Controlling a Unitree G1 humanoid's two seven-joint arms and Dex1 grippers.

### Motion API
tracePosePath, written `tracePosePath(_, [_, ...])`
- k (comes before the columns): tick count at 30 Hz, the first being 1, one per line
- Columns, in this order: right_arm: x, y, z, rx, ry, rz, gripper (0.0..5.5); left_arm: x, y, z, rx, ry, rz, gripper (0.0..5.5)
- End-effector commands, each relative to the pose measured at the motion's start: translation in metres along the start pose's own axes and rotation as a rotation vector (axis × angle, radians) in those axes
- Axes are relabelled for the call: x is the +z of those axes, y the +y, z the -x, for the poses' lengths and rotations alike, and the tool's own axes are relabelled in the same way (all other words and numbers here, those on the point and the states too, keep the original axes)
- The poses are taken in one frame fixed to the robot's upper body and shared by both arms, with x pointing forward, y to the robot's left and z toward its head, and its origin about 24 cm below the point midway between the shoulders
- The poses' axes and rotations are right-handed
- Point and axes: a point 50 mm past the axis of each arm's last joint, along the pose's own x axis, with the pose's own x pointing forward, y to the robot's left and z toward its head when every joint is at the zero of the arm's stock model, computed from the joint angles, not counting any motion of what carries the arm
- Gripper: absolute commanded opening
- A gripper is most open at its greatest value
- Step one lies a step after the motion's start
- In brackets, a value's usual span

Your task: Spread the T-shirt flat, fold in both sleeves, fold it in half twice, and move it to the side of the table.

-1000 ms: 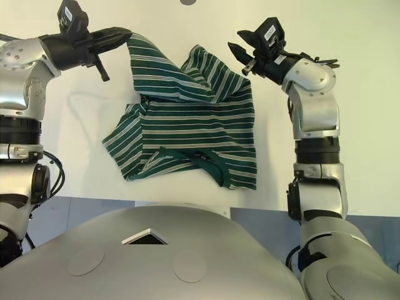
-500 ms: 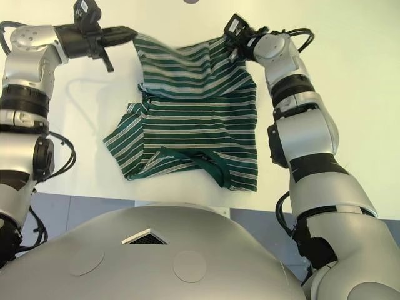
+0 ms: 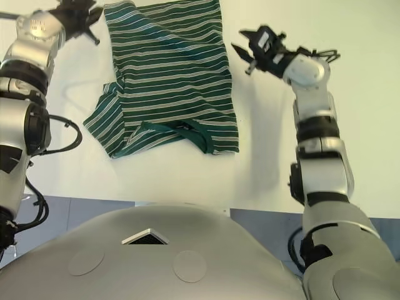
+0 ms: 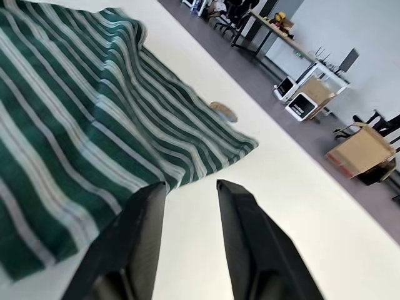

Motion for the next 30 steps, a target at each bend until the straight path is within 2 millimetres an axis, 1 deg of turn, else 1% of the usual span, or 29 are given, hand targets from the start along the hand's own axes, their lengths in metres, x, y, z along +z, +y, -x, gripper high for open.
tracePosePath(1, [0.023, 0.020, 0.025, 0.137, -0.033, -0.050, 1.51, -0.001, 0.031, 0.018, 0.060, -0.080, 0.062, 1.65])
tracePosePath(2, [0.023, 0.028, 0.036, 0.183, -0.004, -0.054, 1.51, 0.012, 0.018, 0.016, -0.079, -0.189, 0.019, 1.84])
tracePosePath(3, [0.023, 0.034, 0.048, 0.227, 0.029, -0.060, 1.51, 0.018, 0.001, 0.018, -0.238, -0.285, -0.040, 1.95])
tracePosePath(4, [0.024, 0.041, 0.063, 0.266, 0.058, -0.078, 1.51, 0.018, -0.018, 0.026, -0.393, -0.359, -0.102, 2.18])
tracePosePath(5, [0.026, 0.049, 0.082, 0.295, 0.075, -0.125, 1.51, 0.013, -0.038, 0.041, -0.529, -0.408, -0.150, 2.39])
tracePosePath(6, [0.028, 0.057, 0.098, 0.316, 0.092, -0.171, 1.51, 0.007, -0.057, 0.058, -0.630, -0.431, -0.166, 2.54])
tracePosePath(7, [0.027, 0.068, 0.112, 0.342, 0.117, -0.209, 1.51, 0.001, -0.072, 0.074, -0.698, -0.434, -0.173, 2.78])
tracePosePath(8, [0.023, 0.082, 0.124, 0.376, 0.152, -0.246, 1.51, -0.007, -0.085, 0.086, -0.730, -0.423, -0.171, 2.82])
tracePosePath(9, [0.019, 0.100, 0.133, 0.406, 0.174, -0.281, 1.51, -0.015, -0.098, 0.093, -0.737, -0.400, -0.170, 2.82])
tracePosePath(10, [0.018, 0.117, 0.140, 0.435, 0.185, -0.317, 1.51, -0.023, -0.110, 0.099, -0.744, -0.378, -0.180, 2.82])
tracePosePath(11, [0.017, 0.130, 0.144, 0.442, 0.191, -0.343, 1.51, -0.028, -0.122, 0.105, -0.761, -0.356, -0.199, 2.82])
tracePosePath(12, [0.017, 0.138, 0.146, 0.444, 0.189, -0.375, 1.51, -0.030, -0.131, 0.109, -0.773, -0.340, -0.215, 2.82])
tracePosePath(14, [0.014, 0.151, 0.149, 0.424, 0.205, -0.425, 1.51, -0.036, -0.141, 0.114, -0.784, -0.299, -0.259, 2.82])
tracePosePath(16, [0.009, 0.154, 0.147, 0.362, 0.222, -0.428, 1.51, -0.042, -0.145, 0.117, -0.785, -0.254, -0.288, 2.82])
tracePosePath(20, [-0.005, 0.169, 0.146, 0.279, 0.316, -0.478, 2.24, -0.062, -0.137, 0.118, -0.759, -0.152, -0.373, 2.83])
tracePosePath(21, [-0.009, 0.167, 0.148, 0.223, 0.323, -0.488, 2.36, -0.062, -0.135, 0.118, -0.747, -0.148, -0.367, 2.83])
tracePosePath(23, [-0.014, 0.162, 0.149, 0.125, 0.318, -0.520, 2.78, -0.057, -0.134, 0.117, -0.723, -0.178, -0.317, 2.83])
tracePosePath(25, [-0.017, 0.163, 0.142, 0.076, 0.299, -0.542, 3.18, -0.050, -0.136, 0.116, -0.714, -0.211, -0.267, 2.83])
tracePosePath(26, [-0.020, 0.167, 0.135, 0.054, 0.293, -0.555, 3.39, -0.047, -0.138, 0.115, -0.721, -0.224, -0.259, 2.83])
tracePosePath(27, [-0.025, 0.171, 0.128, 0.028, 0.290, -0.567, 3.51, -0.044, -0.140, 0.114, -0.727, -0.234, -0.254, 2.83])
tracePosePath(30, [-0.033, 0.184, 0.113, -0.017, 0.277, -0.640, 3.51, -0.039, -0.144, 0.113, -0.739, -0.252, -0.231, 2.83])
